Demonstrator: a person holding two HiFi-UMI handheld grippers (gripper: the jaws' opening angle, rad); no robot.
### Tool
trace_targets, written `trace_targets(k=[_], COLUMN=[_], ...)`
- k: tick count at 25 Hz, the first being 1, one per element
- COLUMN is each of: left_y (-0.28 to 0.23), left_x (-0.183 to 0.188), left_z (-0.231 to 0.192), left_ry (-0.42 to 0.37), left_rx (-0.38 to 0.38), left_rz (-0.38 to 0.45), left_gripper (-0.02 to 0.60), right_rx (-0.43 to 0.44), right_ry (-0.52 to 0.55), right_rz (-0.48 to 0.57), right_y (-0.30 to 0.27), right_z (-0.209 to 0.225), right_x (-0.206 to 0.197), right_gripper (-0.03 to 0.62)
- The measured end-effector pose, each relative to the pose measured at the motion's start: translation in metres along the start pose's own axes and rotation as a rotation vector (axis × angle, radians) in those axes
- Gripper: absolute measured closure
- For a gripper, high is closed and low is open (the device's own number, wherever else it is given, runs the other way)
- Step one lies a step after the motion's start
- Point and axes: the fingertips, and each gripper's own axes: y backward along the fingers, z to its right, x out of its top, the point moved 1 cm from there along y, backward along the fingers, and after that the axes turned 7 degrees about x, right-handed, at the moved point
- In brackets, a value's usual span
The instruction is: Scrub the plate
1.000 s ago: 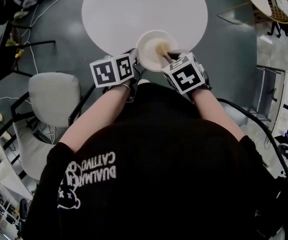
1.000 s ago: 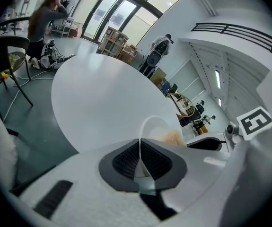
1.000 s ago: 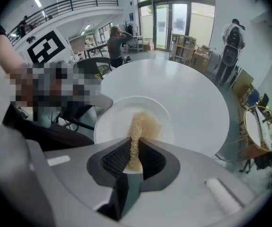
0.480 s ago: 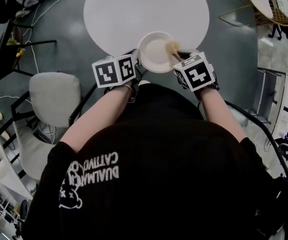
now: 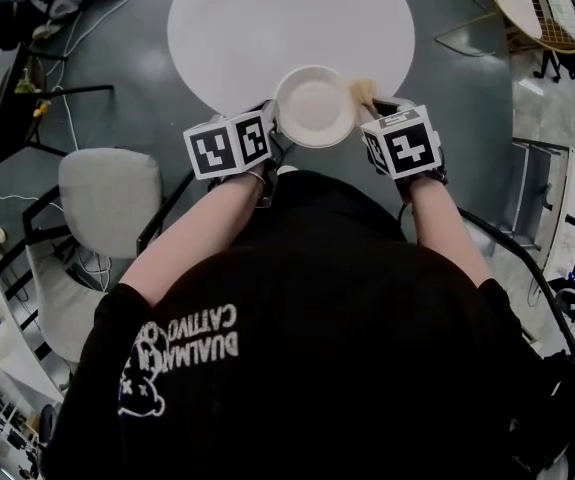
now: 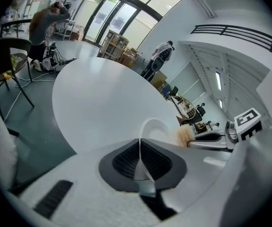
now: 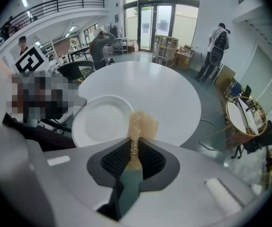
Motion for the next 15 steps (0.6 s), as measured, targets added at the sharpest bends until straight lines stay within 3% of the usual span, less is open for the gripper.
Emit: trace_targets(k=[6, 11, 15], left_y=[0.003, 0.006, 0.006], left_x=[-0.002, -0.001, -0.011], left_z=[-0.006, -0.005, 0.002], left_ry=[0.05, 0.026, 0.004], left_rx=[0.018, 0.045, 0.035], left_rz=[0.025, 0.074, 0.057], left_gripper=[0.571, 0.571, 0.571], right_rx=[0.013, 0.126, 0.22], right_ry=[-0.049, 0.032, 0.129], right_rz=[0.091, 0.088, 0.049], right_y=[0.017, 0.007, -0.006], right_z=[-0.004, -0.049, -0.095], right_x=[0.023, 0.041, 0.038], right_gripper=[0.54, 0.54, 0.54])
